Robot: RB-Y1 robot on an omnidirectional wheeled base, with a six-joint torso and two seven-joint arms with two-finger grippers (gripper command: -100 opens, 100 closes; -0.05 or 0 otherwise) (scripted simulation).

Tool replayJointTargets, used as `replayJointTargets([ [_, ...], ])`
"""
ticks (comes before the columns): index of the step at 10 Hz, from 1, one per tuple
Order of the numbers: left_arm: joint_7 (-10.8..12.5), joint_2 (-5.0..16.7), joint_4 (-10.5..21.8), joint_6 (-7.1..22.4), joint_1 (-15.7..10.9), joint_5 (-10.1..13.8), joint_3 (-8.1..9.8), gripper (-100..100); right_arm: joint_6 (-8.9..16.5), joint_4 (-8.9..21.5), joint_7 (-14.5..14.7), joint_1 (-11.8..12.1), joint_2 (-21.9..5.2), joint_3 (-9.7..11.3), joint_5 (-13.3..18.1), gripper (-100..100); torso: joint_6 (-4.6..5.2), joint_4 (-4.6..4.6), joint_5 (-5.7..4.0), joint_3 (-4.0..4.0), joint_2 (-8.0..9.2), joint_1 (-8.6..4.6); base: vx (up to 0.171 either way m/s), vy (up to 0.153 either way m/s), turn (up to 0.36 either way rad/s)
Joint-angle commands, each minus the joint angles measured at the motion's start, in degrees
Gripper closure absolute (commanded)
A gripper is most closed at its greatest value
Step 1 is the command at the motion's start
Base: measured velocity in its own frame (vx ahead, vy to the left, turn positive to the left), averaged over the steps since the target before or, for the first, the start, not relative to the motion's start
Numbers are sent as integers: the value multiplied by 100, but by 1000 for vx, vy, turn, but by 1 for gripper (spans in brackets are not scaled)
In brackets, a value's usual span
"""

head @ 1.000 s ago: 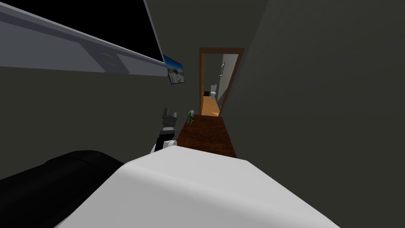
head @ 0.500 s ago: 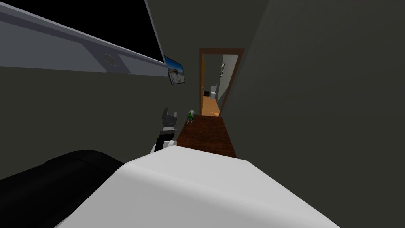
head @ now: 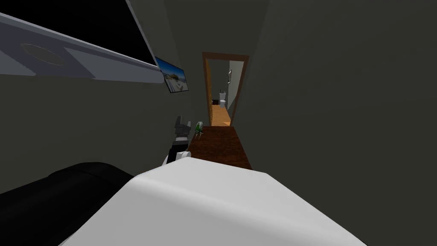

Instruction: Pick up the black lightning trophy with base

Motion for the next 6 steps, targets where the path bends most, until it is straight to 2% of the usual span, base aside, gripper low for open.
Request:
replayJointTargets([
  [1,0,0,0,0,0,0,0,0,-98,-40,191,99,-24,-81,22,100,0,0,0,0,0,0,152,2,-229],
  [4,0,0,0,0,-1,0,0,0,-270,-110,519,289,-73,-239,53,100,-6,0,9,2,5,11,150,5,-213],
  [5,0,0,0,0,-1,0,0,0,-230,-79,437,239,-55,-201,47,100,-8,-1,12,0,2,14,68,9,-49],
  [6,0,0,0,0,-3,0,-1,0,-248,-73,464,246,-53,-204,49,0,-17,3,12,11,22,12,11,2,8],
])
